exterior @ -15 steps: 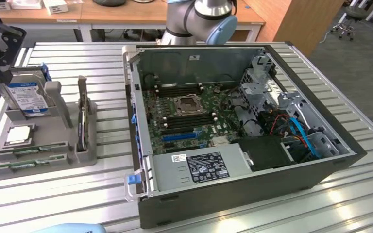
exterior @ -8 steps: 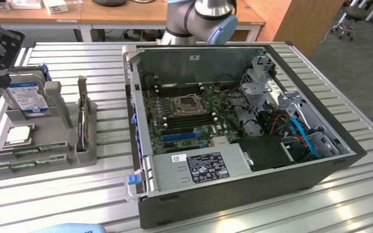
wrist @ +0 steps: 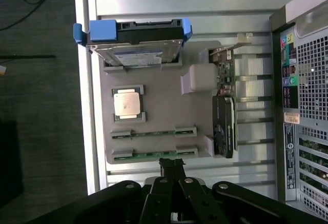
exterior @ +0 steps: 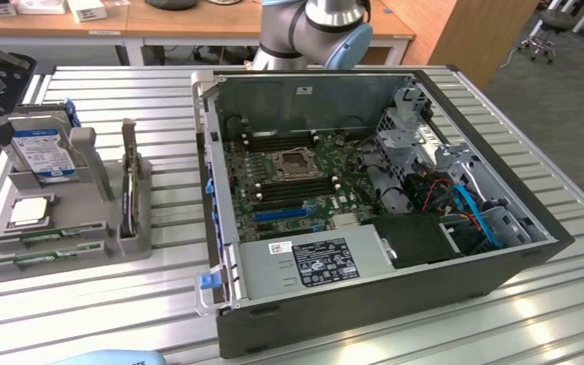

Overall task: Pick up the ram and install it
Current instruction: 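Reach for the ram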

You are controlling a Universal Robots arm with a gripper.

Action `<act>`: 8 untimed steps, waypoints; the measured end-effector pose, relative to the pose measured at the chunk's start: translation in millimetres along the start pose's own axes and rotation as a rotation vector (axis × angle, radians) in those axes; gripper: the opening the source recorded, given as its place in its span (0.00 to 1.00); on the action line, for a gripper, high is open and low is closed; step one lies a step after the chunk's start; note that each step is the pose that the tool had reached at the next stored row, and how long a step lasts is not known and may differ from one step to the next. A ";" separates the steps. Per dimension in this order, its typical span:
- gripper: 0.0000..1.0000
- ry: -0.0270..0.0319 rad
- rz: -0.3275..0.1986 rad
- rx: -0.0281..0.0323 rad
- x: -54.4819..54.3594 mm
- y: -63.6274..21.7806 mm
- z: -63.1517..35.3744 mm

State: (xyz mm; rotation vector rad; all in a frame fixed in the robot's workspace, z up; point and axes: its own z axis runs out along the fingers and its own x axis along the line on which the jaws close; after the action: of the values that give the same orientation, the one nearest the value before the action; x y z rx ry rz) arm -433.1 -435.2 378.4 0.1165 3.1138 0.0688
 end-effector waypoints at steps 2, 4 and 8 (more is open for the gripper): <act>0.10 0.0000 0.000 -0.0001 -0.1 -0.9 0.0; 0.10 -0.0001 0.000 -0.0001 -0.1 -0.9 0.0; 0.10 -0.0001 0.000 0.0000 -0.1 -1.0 0.0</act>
State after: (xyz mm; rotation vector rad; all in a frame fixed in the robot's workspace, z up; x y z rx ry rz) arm -433.1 -436.2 378.3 0.1166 3.1137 0.0688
